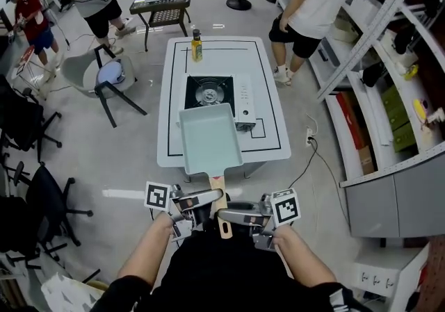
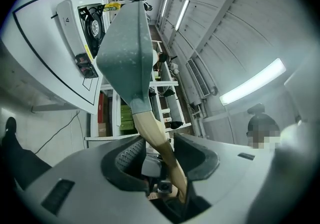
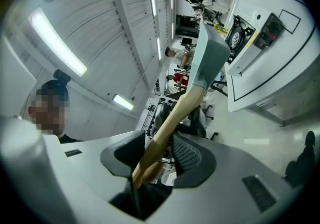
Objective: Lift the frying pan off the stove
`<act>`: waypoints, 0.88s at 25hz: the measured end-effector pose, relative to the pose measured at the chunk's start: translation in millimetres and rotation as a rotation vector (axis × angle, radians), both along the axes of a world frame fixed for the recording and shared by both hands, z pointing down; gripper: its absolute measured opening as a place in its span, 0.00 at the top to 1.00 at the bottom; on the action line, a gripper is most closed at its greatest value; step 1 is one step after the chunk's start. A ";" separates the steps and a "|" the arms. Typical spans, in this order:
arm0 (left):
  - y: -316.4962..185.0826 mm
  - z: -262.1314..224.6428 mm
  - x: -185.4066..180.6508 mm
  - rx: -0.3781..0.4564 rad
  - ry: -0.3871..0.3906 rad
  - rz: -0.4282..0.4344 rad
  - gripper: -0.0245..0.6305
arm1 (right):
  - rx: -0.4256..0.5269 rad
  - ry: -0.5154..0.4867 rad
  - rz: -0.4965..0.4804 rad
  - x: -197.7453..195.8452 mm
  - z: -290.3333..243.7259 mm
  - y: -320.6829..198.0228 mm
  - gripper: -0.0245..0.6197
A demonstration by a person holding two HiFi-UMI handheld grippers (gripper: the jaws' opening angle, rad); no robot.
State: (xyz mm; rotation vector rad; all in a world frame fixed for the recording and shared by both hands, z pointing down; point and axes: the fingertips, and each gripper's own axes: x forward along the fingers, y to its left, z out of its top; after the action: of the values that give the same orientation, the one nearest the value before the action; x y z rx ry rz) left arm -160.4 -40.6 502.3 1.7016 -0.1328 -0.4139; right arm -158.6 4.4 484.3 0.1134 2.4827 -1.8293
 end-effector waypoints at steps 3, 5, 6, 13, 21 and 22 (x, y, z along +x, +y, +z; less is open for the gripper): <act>14.3 7.0 1.4 -0.013 -0.004 0.005 0.70 | -0.009 0.002 -0.001 1.2 6.2 13.9 0.68; 19.4 10.9 2.7 -0.016 -0.008 0.006 0.70 | -0.014 -0.002 -0.001 2.9 9.1 18.9 0.68; 20.9 12.2 4.4 -0.016 -0.008 0.003 0.70 | -0.015 -0.004 -0.003 4.8 10.1 20.3 0.68; 19.2 13.6 20.7 -0.001 -0.022 -0.048 0.69 | -0.024 -0.039 -0.045 24.0 9.7 17.9 0.68; -2.7 13.7 56.4 0.028 -0.058 -0.101 0.69 | -0.015 -0.046 -0.118 63.3 7.2 -3.0 0.68; -7.1 11.9 62.8 0.036 -0.061 -0.102 0.69 | -0.012 -0.047 -0.125 69.1 5.7 -7.0 0.68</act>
State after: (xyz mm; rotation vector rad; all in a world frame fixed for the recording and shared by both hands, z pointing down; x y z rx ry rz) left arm -97.6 -47.7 514.2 1.7482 -0.2585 -0.4427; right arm -89.5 -2.6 490.0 0.3133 2.4845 -1.8643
